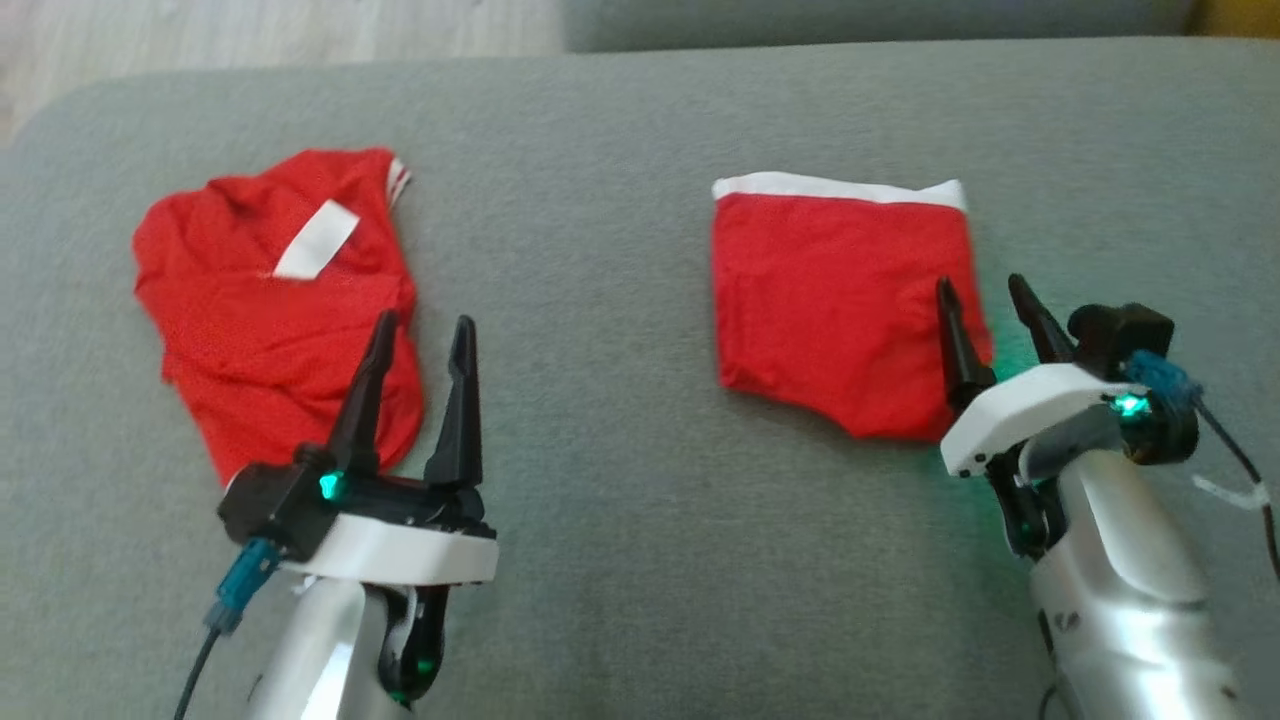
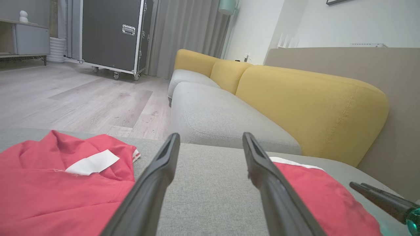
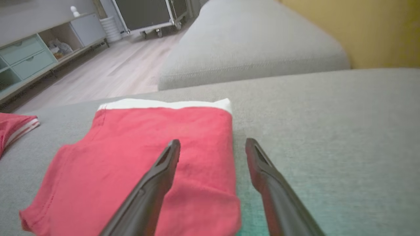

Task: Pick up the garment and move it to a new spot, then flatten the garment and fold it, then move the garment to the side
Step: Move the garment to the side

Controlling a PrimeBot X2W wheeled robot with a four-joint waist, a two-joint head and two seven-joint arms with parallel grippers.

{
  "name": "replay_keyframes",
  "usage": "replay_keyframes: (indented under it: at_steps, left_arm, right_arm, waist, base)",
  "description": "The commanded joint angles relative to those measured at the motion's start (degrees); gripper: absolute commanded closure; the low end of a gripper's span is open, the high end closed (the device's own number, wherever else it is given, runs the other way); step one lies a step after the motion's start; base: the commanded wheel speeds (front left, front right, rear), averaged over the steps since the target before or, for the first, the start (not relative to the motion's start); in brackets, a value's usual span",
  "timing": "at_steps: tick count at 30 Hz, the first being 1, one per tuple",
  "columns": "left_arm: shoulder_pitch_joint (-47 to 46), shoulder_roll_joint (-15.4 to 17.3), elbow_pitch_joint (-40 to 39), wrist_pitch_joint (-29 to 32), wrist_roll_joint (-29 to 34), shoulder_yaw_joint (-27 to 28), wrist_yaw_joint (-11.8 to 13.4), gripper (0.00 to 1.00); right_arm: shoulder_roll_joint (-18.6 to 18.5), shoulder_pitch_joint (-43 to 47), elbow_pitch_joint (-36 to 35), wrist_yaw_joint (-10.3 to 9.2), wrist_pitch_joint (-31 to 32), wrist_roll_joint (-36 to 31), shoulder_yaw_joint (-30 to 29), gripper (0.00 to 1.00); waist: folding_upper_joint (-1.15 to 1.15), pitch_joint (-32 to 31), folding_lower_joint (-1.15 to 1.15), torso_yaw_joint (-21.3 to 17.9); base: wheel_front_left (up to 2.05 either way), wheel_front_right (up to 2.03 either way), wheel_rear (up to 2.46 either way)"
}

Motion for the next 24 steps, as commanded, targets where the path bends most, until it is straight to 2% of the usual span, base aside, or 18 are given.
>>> replay_keyframes:
  at_steps: [1,6,10,11,12,18,24]
  left_arm:
    - [-2.2,0.7,-1.4,-0.4,0.2,1.2,0.1,0.0]
    - [-3.1,0.6,-0.9,-0.4,-0.1,0.5,0.1,0.0]
    - [-3.3,0.7,-0.9,-0.4,-0.1,0.5,0.1,0.0]
    - [-3.3,0.7,-0.9,-0.4,-0.1,0.7,0.1,0.0]
    - [-3.3,0.8,-0.9,-0.4,-0.1,0.9,0.1,0.0]
    - [-2.7,0.8,-0.9,-0.4,0.2,2.1,0.1,0.0]
    - [-2.0,0.5,-1.1,-0.4,0.2,2.5,0.1,0.0]
  right_arm:
    - [0.3,-2.3,0.6,-0.05,0.6,1.3,0.9,0.0]
    - [0.3,-6.7,11.0,-0.05,2.6,2.7,-0.9,0.0]
    - [0.3,-9.2,16.8,-0.05,1.9,2.5,0.5,0.0]
    - [0.3,-9.8,17.7,-0.05,1.1,2.0,0.9,0.22]
    - [0.3,-10.3,18.4,-0.05,0.2,1.3,1.2,1.0]
    - [0.1,-13.3,20.1,-0.05,-4.5,-6.4,2.1,1.0]
    - [-1.6,-14.8,19.0,-0.05,-5.5,-11.5,4.8,1.0]
  waist:
    - [0.0,1.3,-0.01,1.7]
    - [0.0,2.1,-0.01,3.4]
    - [0.0,2.4,-0.01,3.8]
    - [0.0,2.4,-0.01,3.7]
    - [0.0,2.4,-0.01,3.5]
    - [0.0,1.2,-0.01,1.2]
    - [0.0,-0.4,-0.01,-1.2]
  base:
    - [0.0,0.0,0.0]
    - [0.0,0.0,0.0]
    - [0.0,0.0,0.0]
    - [0.0,0.0,0.0]
    - [0.0,0.0,0.0]
    - [0.0,0.0,0.0]
    - [0.0,0.0,0.0]
